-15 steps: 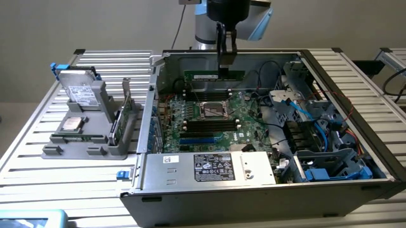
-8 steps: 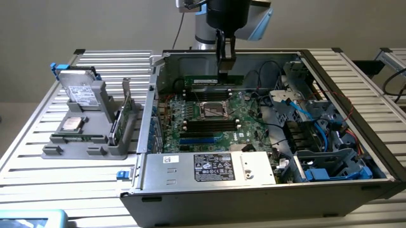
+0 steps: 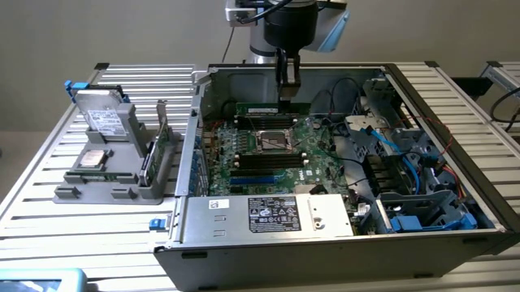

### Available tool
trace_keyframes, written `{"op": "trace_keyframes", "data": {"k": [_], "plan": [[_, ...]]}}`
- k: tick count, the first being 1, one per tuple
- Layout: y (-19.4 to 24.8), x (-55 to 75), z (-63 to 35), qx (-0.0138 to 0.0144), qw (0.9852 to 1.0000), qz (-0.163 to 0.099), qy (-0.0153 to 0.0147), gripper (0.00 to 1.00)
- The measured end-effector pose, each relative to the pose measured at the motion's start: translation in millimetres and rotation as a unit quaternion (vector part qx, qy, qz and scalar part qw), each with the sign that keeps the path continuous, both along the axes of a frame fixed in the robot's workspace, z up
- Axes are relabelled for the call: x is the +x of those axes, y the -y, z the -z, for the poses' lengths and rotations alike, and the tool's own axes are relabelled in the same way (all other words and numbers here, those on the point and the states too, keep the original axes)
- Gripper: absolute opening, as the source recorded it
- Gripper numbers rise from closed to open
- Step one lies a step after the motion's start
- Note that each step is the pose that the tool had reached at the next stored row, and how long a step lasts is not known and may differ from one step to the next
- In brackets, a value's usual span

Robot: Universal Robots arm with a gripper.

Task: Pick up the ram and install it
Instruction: 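Insert the ram into the slot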

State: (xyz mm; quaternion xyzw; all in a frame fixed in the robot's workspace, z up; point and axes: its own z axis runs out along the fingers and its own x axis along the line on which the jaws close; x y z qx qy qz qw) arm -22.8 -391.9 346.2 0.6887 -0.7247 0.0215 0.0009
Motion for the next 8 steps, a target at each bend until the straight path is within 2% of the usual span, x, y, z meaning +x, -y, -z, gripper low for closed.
{"op": "trace_keyframes", "data": {"k": [2, 8], "plan": [[-0.1, 0.0, 1.8, -0.0013, 1.0, 0.0, -0.0001, 0.13], [-0.1, 0.0, 1.9, -0.0013, 1.0, 0.0, 0.0, 0.13]]}}
